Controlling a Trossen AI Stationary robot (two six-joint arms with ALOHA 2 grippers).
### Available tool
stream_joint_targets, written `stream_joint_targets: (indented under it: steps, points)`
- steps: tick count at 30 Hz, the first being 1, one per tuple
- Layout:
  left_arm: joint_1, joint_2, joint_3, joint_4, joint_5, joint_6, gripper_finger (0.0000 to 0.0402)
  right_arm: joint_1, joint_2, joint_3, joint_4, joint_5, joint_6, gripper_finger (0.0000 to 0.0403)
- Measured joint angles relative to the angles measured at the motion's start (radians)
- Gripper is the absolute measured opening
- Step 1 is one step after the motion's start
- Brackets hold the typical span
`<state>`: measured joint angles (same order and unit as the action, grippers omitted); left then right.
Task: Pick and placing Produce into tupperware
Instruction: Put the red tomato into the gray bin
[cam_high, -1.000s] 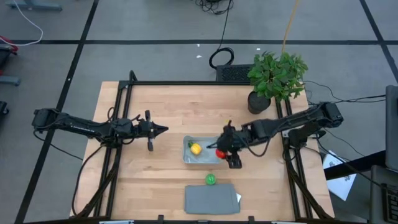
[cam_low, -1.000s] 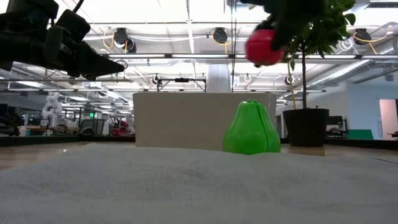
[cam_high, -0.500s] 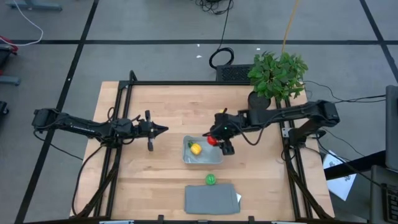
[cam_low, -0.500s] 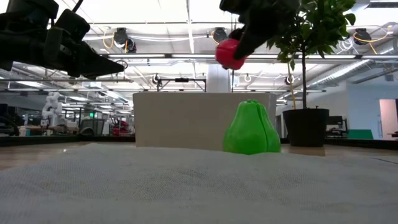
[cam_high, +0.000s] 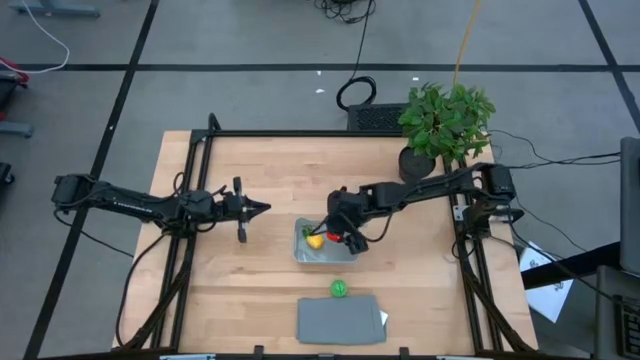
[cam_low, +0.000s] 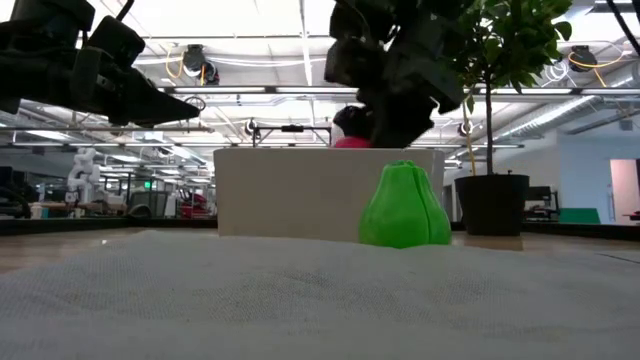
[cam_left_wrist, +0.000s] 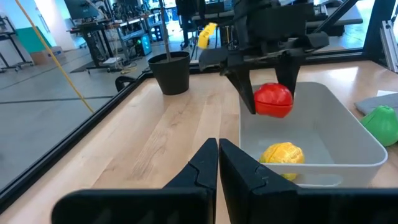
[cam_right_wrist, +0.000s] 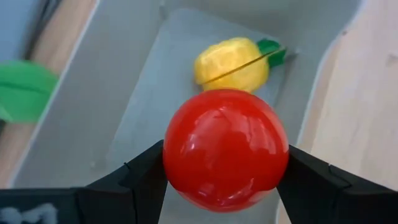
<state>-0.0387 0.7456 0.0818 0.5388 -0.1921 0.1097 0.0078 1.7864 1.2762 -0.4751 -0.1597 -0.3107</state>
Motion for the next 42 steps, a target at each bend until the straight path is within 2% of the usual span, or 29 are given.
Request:
stream_joint_targets:
  steps: [14,42]
  points:
    - [0.000,0.000,0.000,-0.007,-0.001,0.000,0.0019,0.001,0.011,0.000,-0.022,-0.002,-0.281,0.0243]
    - [0.000,0.000,0.000,-0.013,-0.001,0.000,0.0019,0.001,0.017,-0.031,0.023,-0.053,-0.180,0.0253]
